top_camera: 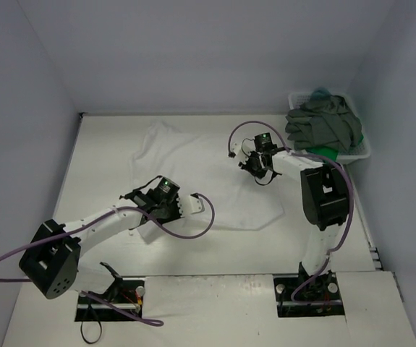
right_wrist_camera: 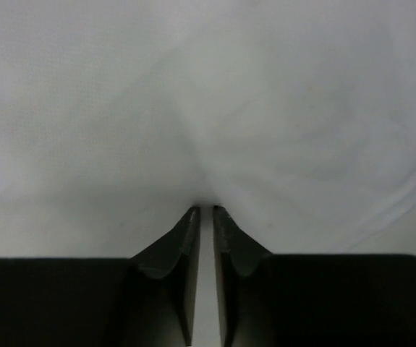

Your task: Fold and stack the t-shirts

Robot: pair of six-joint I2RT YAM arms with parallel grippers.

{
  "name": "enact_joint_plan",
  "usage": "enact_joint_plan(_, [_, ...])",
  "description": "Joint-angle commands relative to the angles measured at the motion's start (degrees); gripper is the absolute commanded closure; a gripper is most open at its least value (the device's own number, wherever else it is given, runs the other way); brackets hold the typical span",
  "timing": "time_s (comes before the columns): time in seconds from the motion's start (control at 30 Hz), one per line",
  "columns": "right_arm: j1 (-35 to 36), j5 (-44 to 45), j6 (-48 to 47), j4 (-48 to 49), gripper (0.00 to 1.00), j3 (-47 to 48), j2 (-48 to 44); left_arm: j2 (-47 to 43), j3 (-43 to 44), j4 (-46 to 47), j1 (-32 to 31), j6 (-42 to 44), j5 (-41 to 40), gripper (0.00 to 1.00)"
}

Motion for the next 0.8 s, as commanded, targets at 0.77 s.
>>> enact_joint_plan(0.77, [25.24,9.28,4.99,-22.21,0.57,-21.64,-42.39,-0.70,2.14,0.61,0.24,-1.75,0.10,0.97])
